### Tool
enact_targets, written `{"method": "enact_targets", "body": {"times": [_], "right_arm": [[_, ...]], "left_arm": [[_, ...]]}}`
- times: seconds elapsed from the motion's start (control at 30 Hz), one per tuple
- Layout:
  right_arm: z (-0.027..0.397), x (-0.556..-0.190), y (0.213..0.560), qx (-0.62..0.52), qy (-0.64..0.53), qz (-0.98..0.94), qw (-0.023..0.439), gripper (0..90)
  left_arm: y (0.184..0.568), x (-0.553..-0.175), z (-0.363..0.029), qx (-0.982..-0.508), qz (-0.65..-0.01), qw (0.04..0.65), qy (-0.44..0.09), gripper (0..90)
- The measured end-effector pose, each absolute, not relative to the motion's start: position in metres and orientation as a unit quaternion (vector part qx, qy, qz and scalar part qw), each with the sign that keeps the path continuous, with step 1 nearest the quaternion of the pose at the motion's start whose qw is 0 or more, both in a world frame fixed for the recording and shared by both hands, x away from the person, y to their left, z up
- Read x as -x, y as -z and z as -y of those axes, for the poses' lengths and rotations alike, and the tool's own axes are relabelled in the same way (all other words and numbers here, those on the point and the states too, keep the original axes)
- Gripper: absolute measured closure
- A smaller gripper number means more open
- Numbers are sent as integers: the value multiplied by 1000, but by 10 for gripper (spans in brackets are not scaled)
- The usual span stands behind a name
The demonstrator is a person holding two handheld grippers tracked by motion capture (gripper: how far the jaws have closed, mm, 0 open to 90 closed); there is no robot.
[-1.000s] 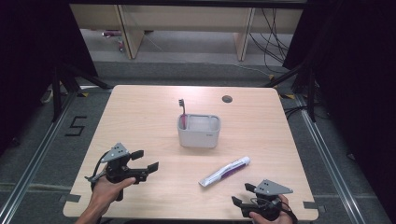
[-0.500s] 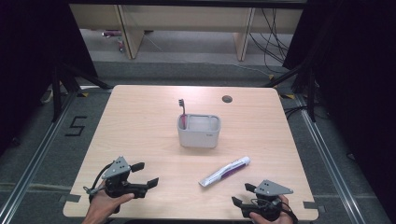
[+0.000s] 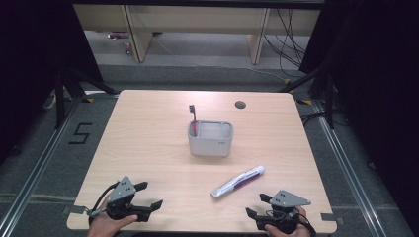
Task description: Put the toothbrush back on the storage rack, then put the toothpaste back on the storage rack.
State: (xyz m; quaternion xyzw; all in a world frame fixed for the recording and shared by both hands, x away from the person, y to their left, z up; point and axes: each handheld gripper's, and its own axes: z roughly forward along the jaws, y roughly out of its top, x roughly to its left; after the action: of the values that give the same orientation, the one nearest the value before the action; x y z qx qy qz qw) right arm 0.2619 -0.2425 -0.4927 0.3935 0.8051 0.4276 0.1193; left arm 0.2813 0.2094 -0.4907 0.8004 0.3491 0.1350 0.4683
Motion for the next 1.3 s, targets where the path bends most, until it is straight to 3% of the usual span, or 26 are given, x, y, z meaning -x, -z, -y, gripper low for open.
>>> {"method": "enact_targets", "body": {"times": [0.1,0.3,0.43,0.8,1.3], "right_arm": [[243,-264,493,-381,-424,-810,136,295],[240,-263,493,-394,-422,-808,116,295],[242,-265,493,-375,-419,-815,138,295],[240,-268,487,-335,-418,-833,134,295],[226,-312,464,-222,-322,-907,156,308]], "left_arm": [[493,-277,-207,-806,-342,462,-140,156],[498,-271,-207,-825,-330,435,-143,157],[497,-271,-208,-813,-343,447,-147,156],[499,-271,-205,-827,-334,427,-147,157],[498,-270,-208,-838,-320,419,-141,157]]}}
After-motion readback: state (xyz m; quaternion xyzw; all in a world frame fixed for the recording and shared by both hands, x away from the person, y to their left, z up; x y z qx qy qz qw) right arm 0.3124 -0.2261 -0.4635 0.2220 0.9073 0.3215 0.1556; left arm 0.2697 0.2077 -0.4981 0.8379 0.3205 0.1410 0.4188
